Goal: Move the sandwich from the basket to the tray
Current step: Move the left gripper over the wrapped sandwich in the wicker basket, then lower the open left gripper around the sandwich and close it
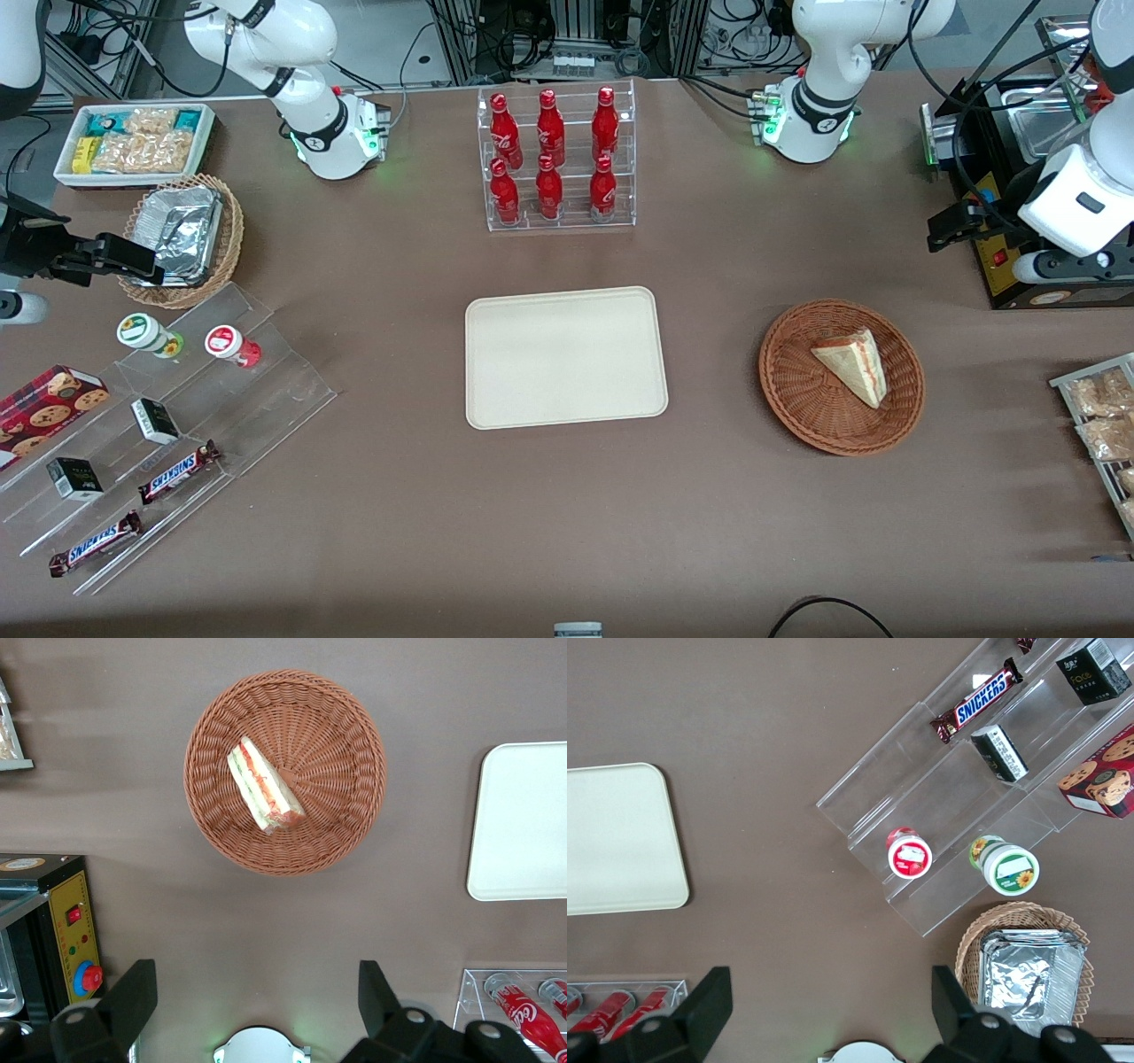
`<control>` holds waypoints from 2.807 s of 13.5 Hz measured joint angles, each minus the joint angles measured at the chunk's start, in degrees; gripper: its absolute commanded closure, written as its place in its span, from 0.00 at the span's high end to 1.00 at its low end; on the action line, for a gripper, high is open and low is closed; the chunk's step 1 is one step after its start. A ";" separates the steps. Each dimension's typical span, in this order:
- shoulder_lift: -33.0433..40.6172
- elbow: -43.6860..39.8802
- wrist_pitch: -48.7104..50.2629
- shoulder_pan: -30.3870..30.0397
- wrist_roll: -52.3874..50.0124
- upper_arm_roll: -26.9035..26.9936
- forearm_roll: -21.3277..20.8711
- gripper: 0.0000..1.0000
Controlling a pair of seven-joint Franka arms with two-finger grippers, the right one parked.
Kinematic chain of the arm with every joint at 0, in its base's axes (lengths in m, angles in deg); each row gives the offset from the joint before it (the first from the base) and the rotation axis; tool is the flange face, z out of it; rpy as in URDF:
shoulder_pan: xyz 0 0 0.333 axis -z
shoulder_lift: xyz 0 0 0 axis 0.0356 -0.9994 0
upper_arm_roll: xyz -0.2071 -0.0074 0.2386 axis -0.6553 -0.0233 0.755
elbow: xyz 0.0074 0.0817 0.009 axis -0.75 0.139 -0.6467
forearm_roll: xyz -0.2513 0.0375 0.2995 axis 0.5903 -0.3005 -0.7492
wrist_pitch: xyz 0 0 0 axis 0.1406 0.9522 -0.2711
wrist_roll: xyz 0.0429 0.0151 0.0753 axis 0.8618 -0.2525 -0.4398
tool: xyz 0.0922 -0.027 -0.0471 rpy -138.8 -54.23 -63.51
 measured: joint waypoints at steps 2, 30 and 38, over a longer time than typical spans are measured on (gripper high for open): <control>-0.01 0.00 -0.17 0.00 0.00 0.00 0.00 1.00; -17.95 7.07 -21.88 -0.19 -13.40 0.21 0.32 1.00; -8.83 25.42 -38.78 -1.83 -17.54 0.50 0.77 1.00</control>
